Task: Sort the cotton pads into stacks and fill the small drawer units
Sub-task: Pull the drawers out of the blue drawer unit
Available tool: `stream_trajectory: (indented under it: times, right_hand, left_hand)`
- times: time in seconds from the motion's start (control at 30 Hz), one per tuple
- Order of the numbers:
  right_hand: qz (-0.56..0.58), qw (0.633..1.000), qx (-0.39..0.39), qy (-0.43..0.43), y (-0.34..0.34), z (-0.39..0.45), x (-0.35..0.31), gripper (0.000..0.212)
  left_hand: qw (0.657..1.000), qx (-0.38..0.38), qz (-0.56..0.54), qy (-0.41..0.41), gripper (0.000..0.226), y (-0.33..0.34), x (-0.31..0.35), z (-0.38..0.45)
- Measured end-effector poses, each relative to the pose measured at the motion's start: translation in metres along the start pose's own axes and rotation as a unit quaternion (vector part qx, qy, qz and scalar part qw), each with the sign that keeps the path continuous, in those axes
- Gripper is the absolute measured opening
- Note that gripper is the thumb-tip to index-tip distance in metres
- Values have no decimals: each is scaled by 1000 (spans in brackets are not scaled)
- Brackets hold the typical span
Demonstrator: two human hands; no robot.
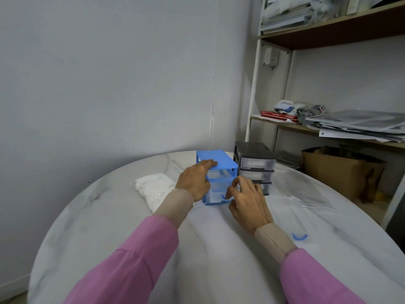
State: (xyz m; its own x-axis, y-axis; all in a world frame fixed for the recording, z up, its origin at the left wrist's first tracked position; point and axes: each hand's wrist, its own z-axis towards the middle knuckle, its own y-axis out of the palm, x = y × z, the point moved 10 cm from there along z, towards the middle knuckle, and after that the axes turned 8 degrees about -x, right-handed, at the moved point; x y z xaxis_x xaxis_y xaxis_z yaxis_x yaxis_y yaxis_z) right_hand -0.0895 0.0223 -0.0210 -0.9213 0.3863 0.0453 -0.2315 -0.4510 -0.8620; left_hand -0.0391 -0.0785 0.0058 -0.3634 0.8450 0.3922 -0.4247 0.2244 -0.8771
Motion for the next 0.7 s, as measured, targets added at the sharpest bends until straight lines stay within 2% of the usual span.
stream_trajectory:
  times: [0.07,0.2,0.33,0.43,0.6,0.7]
  right_hand:
    - [2,1000,-12,1,-1,-1,2,34]
    - [50,995,-75,-32,10,-1,-5,15]
    - [90,992,-52,-75,3,-7,-10,20]
    - [106,985,-59,-125,-4,-17,-12,17]
    - [112,985,-26,-127,-20,-42,-3,6]
    - [101,985,3,-137,-27,-55,5,11]
  left_hand:
    - [1000,1,1,1,62,0,-1,1]
    - [1000,6,10,2,48,1,-3,3]
    - [1000,4,22,-5,44,1,-5,6]
    - [1000,7,14,-12,48,0,-6,7]
    - [999,26,4,-21,56,0,-3,3]
    - [999,31,0,-24,57,-1,-2,3]
